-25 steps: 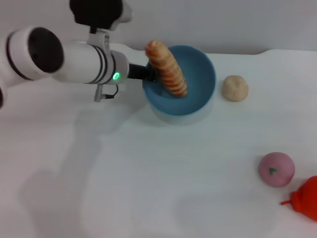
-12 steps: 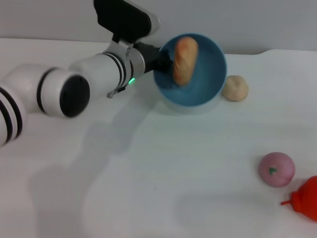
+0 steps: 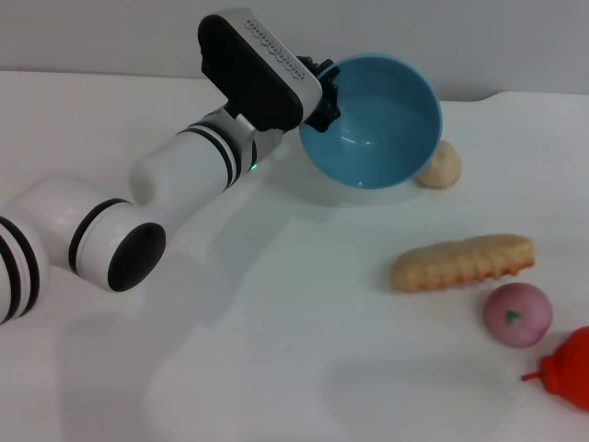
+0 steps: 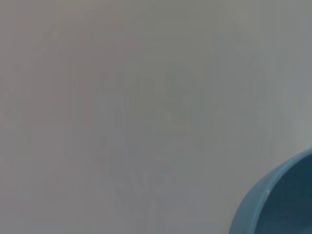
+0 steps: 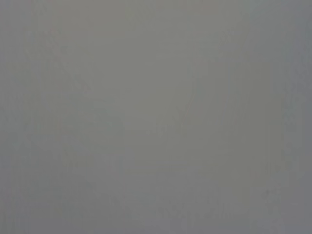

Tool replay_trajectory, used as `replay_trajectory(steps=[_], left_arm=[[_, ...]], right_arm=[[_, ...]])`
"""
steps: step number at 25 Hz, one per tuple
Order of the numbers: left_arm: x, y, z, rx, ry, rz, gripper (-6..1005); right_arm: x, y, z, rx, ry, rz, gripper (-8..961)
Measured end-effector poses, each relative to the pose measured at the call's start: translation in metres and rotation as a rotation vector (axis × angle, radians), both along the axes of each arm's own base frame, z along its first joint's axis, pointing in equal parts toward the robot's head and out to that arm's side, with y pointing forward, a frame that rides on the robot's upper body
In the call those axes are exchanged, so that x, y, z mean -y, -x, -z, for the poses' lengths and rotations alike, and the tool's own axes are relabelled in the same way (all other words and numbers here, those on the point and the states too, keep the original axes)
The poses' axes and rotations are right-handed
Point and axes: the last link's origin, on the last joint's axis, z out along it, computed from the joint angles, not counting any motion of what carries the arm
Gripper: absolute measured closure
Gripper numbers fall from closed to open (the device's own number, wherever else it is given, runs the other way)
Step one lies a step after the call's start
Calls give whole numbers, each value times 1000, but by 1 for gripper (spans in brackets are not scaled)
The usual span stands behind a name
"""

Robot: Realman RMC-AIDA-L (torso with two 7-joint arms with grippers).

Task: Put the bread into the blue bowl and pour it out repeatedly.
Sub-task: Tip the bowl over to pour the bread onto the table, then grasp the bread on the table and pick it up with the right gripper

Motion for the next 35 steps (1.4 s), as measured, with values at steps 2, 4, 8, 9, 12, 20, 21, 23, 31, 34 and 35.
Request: replay_trajectory(steps=[2,4,8,9,12,20,21,23,31,34,35], left_arm=[[2,-1,0,-14,-7,28,1000],[2,-2,0,-16,-15,44,1000],[2,-1,-2,-6,-23,39,1000],[2,0,-2,-5,-22,32,1000],[0,5,-2,-7,-7,-8,1000],[-22,17,-27,132,104,-390,1001],[-24,17,-30,145,107,-406,1001],[-27,19,-40,192,149,-493,1000],[-29,33,-66,297,215,-662,1001],[-26,37,-67,300,241,-693,1001],[-25,38,-67,300,252,-703,1001]], right_arm=[[0,0,1,-2,2,0,605],[0,1,2,-1,7,-3,605],[-3,5,6,5,26,-21,605],[-4,6,7,8,33,-29,605],[-8,13,10,24,58,-63,605],[-25,27,8,9,94,-125,605],[-29,29,9,-11,117,-128,605],[-38,33,11,-35,183,-128,607],[-81,56,25,145,555,-85,609],[-92,70,27,296,722,-57,610],[-95,74,28,352,771,-41,610]])
